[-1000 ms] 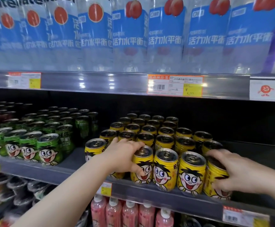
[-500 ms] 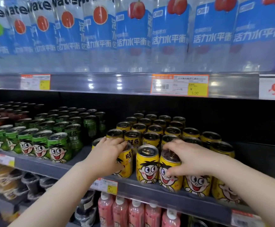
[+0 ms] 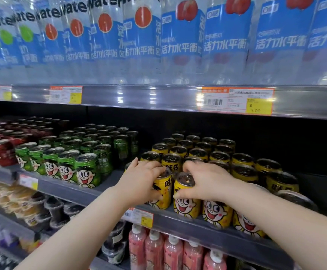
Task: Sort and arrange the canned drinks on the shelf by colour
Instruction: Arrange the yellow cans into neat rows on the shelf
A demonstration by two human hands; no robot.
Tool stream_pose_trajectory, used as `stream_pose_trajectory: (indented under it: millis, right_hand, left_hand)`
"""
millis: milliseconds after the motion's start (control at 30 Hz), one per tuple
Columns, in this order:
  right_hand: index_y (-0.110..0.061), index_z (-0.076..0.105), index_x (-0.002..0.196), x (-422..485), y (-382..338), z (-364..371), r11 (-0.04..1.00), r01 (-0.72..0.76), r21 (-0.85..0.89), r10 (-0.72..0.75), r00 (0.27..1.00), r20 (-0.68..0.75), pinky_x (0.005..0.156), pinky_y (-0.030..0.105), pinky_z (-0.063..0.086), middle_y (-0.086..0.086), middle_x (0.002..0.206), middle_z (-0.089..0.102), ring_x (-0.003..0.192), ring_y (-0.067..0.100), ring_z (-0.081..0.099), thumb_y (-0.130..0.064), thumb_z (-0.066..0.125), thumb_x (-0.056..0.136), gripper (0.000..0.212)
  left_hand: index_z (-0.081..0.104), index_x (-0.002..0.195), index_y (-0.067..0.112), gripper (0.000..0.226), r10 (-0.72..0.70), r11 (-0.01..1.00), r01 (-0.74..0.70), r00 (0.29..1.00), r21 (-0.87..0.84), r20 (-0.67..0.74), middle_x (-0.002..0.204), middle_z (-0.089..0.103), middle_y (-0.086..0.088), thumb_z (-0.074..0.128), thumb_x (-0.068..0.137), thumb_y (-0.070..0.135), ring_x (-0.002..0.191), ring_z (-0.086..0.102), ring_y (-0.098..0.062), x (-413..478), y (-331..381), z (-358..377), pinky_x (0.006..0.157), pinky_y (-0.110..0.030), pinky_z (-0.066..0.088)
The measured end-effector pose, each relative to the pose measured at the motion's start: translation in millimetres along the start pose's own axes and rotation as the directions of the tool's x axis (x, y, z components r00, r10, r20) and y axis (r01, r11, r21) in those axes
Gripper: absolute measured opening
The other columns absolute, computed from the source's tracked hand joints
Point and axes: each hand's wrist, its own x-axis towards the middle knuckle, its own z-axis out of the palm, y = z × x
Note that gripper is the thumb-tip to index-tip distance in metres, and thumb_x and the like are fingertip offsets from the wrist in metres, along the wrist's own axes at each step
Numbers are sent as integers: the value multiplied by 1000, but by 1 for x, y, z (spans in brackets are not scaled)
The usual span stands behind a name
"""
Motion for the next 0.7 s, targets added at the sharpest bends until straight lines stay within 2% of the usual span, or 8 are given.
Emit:
stream_pose_trajectory:
  millis: [67,133,233,300,367,500,600,700]
  right_hand:
    - [-27,40,128,-2,2,2,1000,0,23,0,1000,1,81,35,50,-3,123,51,105,18,54,-77,55,66,81]
    - [-31,41,129,-8,10,-3,997,10,74,-12,1000,27,84,33,49,-5,127,50,107,16,53,-77,53,68,77]
    - [-37,40,133,-20,43,-20,976,-69,209,70,998,2,93,32,45,-9,141,41,120,14,48,-72,47,77,66]
    - [-36,44,130,-31,75,-32,962,-164,216,173,985,-24,96,31,44,-8,139,44,120,13,47,-62,49,83,54]
    - [-32,48,127,-43,107,-42,944,-289,158,294,956,-10,92,28,44,-6,134,49,116,14,49,-54,54,85,47]
    - [-26,54,120,-65,157,-41,859,-508,70,500,860,103,84,27,45,0,124,56,104,17,54,-58,59,80,52]
    - [-27,57,104,-71,173,-28,800,-571,182,550,820,155,80,26,48,-3,104,59,91,15,55,-66,59,74,49]
    - [-26,59,90,-71,179,-19,776,-564,284,552,824,127,69,24,48,-7,89,60,82,11,58,-66,60,73,43]
  left_hand:
    - [23,145,30,81,-3,1000,3,1000,-7,9,153,23,8,63,78,50,141,16,-16,1,1,0,116,-47,1]
    - [20,146,29,90,-10,999,12,999,-50,33,153,22,6,58,72,63,143,12,-18,1,6,-2,116,-48,0]
    - [15,147,27,108,18,986,-17,1000,-168,8,153,21,4,31,56,83,143,12,-18,2,22,-10,116,-48,0]
    - [17,147,26,100,44,975,-47,999,-215,-22,152,25,3,31,65,82,141,18,-17,9,39,-17,117,-45,5]
    - [22,146,26,79,73,967,-77,997,-244,-25,150,32,-1,38,82,70,139,25,-20,21,62,-22,117,-42,12]
    - [27,145,26,65,152,952,-136,988,-274,37,150,33,-6,34,90,61,138,28,-25,48,105,-26,116,-41,17]
    - [24,145,29,64,171,939,-128,979,-319,110,154,27,-3,30,91,61,140,26,-24,65,125,-27,116,-41,18]
    - [17,146,34,63,188,939,-131,970,-317,157,157,17,1,29,91,62,143,18,-22,78,137,-28,116,-42,14]
